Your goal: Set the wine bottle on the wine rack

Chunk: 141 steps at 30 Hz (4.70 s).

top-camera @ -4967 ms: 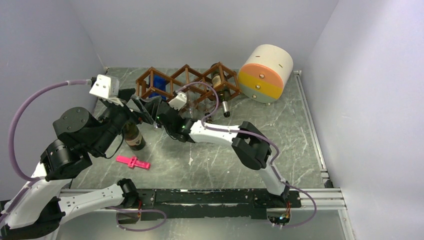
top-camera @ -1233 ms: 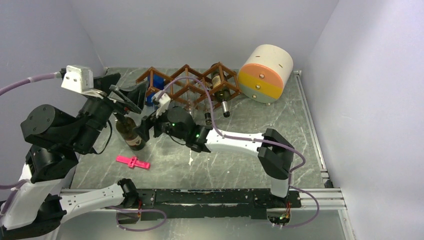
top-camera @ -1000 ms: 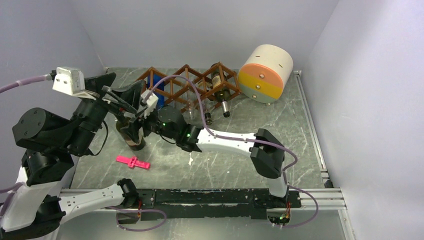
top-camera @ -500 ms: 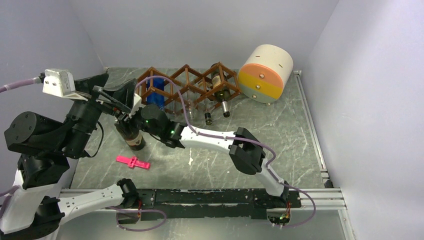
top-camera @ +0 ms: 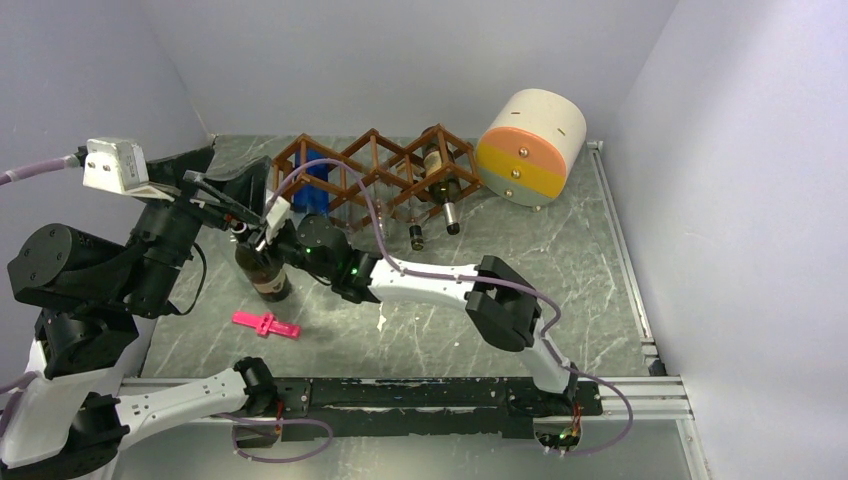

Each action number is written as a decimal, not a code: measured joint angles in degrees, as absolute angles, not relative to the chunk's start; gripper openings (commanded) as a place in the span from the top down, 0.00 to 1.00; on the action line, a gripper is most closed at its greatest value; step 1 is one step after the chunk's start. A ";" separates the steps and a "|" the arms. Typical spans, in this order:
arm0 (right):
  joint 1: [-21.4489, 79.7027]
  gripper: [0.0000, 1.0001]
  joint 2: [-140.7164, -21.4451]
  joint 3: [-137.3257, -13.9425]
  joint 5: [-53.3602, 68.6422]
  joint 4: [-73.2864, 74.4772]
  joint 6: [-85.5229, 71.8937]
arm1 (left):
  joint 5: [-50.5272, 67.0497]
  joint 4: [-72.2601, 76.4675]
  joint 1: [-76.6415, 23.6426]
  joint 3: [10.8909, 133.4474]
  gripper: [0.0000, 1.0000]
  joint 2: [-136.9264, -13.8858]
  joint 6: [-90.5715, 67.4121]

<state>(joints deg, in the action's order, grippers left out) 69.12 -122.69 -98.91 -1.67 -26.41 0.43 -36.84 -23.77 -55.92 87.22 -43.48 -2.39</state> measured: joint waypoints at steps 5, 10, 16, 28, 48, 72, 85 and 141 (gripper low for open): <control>69.52 0.97 -119.33 -94.43 -0.54 -27.11 0.75 | -37.06 -23.77 -55.92 87.22 0.01 -43.48 -2.42; 69.65 0.99 -113.58 -87.83 1.58 -26.37 -1.34 | -37.08 -23.79 -55.92 87.24 0.01 -43.48 -2.37; 69.87 1.00 -105.45 -80.29 2.00 -26.28 -3.73 | -37.04 -23.79 -55.92 86.78 0.01 -43.29 -2.39; 70.04 1.00 -83.20 -59.68 -2.52 -27.00 -7.29 | -37.60 -24.91 -55.92 75.99 0.01 -38.87 -2.61; 70.04 1.00 -58.78 -46.59 -21.12 -15.42 -11.55 | -17.61 -20.67 -55.92 43.66 0.01 -31.22 -9.89; 70.04 1.00 -46.37 -48.66 -22.76 -1.65 -9.02 | 10.83 12.47 -55.92 24.43 0.01 -45.50 -8.84; 70.04 1.00 -43.48 -49.12 -16.43 -1.78 -9.15 | 19.79 33.06 -55.92 21.91 0.04 -52.66 -8.84; 69.93 0.28 -54.70 -85.69 -22.83 30.57 -18.31 | 18.13 11.07 -32.93 57.67 0.93 -70.87 55.94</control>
